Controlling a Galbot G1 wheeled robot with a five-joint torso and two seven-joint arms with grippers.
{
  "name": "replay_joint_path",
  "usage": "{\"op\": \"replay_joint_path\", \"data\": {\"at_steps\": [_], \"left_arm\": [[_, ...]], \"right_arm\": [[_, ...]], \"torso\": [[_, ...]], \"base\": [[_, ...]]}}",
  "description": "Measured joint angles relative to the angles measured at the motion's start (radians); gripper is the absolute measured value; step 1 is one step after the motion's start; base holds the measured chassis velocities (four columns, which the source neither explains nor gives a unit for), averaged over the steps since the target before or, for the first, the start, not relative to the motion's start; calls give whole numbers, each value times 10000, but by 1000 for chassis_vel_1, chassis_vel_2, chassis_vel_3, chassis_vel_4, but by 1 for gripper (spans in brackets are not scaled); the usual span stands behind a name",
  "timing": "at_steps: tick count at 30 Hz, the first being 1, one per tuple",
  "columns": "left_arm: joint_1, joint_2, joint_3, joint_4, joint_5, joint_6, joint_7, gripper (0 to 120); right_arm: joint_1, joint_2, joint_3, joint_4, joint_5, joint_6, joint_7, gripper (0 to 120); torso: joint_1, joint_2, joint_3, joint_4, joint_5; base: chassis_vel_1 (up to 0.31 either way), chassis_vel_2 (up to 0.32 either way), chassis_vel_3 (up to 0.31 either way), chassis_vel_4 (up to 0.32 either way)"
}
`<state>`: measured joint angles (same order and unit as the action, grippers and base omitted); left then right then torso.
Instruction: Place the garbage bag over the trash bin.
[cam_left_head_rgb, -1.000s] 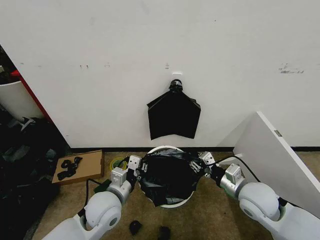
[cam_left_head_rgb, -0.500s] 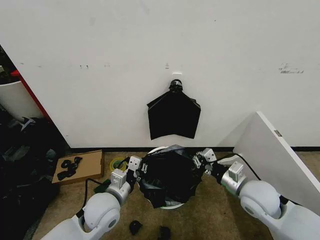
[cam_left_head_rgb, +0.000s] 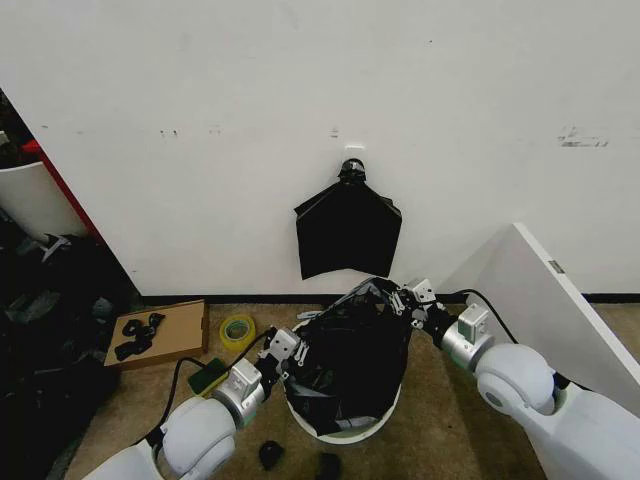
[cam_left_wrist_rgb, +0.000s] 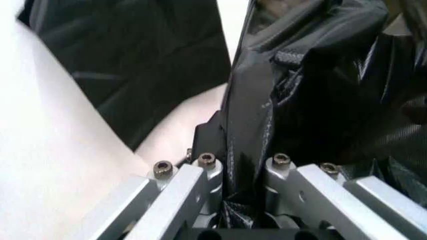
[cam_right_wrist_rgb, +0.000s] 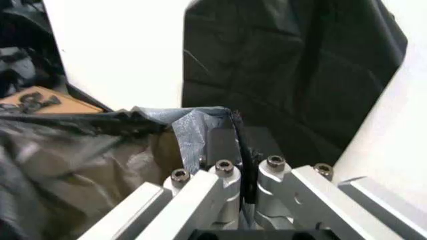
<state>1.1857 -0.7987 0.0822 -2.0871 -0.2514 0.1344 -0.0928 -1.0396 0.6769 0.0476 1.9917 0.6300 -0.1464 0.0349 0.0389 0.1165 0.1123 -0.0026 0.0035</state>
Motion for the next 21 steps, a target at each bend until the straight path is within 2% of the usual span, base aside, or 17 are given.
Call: {"op": "replay_joint_path", "data": {"at_steps": [3, 11, 14, 18, 19, 21], "left_arm": [[-11, -74, 22, 139, 390, -428, -52, 4], [125, -315, -224, 331, 431, -1259, -517, 4], [151, -340, -266, 329, 350, -1294, -553, 4], [209, -419, -524, 189, -470, -1279, -690, 4], [208, -421, -560, 139, -674, -1229, -699, 4], [207, -421, -567, 125, -740, -1208, -702, 4]], "right_arm": [[-41, -15, -11, -329, -138, -8, -107, 0], [-516, -56, -49, -787, -103, 5, -386, 0], [-546, -37, -54, -827, -110, 27, -444, 0], [-649, 23, 14, -830, 77, 83, -564, 0], [-684, 20, 76, -740, 356, 103, -597, 7], [-696, 20, 98, -708, 488, 116, -596, 7]], "torso": [[0, 0, 0, 0, 0], [0, 0, 0, -1, 0], [0, 0, 0, -1, 1], [0, 0, 0, 0, 0], [0, 0, 0, -1, 0], [0, 1, 0, -1, 0]], "base": [[0, 0, 0, 0], [0, 0, 0, 0], [0, 0, 0, 0], [0, 0, 0, 0], [0, 0, 0, 0], [0, 0, 0, 0]]}}
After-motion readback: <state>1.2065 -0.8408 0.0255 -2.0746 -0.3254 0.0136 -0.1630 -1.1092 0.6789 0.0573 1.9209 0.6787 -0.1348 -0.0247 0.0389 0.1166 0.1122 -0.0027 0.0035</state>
